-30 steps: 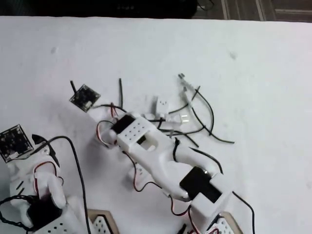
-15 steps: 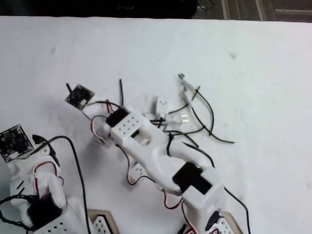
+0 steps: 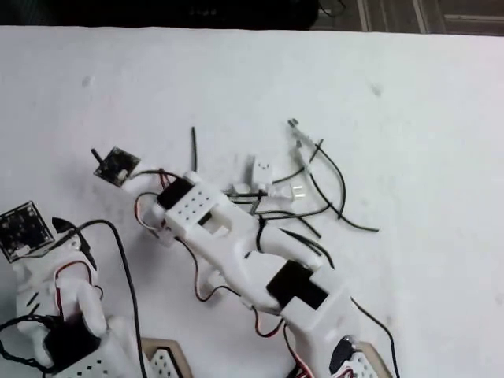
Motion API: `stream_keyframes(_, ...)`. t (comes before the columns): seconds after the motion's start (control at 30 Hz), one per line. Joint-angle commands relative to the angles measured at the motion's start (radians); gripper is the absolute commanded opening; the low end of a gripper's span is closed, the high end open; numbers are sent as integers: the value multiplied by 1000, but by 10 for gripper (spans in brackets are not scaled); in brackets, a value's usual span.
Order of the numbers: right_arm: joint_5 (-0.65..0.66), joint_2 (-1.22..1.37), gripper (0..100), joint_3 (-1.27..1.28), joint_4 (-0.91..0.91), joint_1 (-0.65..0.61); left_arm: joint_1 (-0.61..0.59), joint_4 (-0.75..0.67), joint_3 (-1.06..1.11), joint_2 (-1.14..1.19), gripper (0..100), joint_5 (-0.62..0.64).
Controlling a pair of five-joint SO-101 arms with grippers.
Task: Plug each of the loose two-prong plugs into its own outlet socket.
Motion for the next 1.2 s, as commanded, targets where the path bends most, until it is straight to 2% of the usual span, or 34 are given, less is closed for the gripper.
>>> stream_keyframes(0.0,8,-19,129,-32,5,-18,-8,-15,-6,-5,97,6)
stream_keyframes(0.67,6,-131,128,-28,-21,-15,-4,-15,-6,-5,97,6)
stream_keyframes(0.87,-135,-133,129,-32,-51,-15,-4,-15,-6,-5,97,6)
stream_keyframes(1.03,-92,-120,126,-26,-56,-18,-4,-14,-6,-5,97,6)
stream_keyframes(1.17,-91,-122,60,6,-116,-15,-4,-14,-6,-5,97,6)
